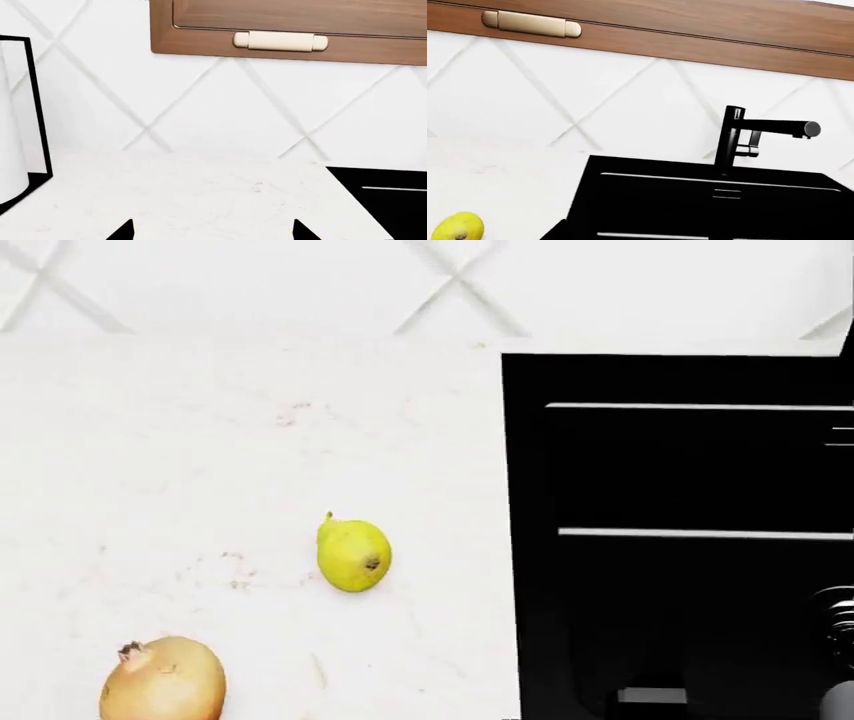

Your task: There is a mixed pile of frozen fruits and vegetables on the counter. Locate all the frozen vegetables and place the items in a bowl on the counter. Take all the frozen fruits and defrost them in a running sink.

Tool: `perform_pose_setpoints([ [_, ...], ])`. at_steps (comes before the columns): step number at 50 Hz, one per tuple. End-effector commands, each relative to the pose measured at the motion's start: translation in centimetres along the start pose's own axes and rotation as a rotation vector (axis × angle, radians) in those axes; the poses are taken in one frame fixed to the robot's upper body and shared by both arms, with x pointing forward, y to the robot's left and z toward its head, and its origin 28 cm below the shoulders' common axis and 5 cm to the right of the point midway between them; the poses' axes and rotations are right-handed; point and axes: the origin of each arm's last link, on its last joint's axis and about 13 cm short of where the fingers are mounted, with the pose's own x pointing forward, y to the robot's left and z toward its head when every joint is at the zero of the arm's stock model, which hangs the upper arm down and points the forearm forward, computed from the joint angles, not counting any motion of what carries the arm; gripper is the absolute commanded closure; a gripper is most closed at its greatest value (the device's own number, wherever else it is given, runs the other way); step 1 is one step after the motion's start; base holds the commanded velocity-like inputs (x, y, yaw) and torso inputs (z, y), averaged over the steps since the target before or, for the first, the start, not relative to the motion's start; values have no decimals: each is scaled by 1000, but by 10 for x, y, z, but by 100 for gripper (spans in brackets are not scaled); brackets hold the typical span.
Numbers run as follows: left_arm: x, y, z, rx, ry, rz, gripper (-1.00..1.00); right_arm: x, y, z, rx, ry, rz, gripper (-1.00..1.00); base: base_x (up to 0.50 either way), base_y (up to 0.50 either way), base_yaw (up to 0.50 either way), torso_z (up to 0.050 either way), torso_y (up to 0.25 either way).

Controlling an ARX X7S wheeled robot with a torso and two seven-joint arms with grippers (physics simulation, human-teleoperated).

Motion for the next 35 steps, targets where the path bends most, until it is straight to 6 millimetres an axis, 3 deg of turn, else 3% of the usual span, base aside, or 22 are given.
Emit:
perform_pose_setpoints([
  [1,1,0,0,-10,-15,-17,-100,3,-1,1,7,-32,-10,-100,30,500,0,0,0],
  [11,1,-1,0,-8,-13,-22,-100,4,-1,-2,42,-10,-12,-100,27,235,0,0,0],
  [17,-1,0,2,-12,-17,-25,-100,7,9,-3,28,-22,96,-100,0,0,0,0,0],
  [22,-1,0,1,-14,-15,-30,-100,17,19,-4,103,27,194,-100,0,0,0,0,0],
  [28,-1,0,2,-13,-18,-32,-100,40,25,9,164,71,284,-100,0,0,0,0,0],
  [35,-1,-1,0,-15,-10,-40,-100,54,39,16,83,112,390,-100,0,0,0,0,0],
])
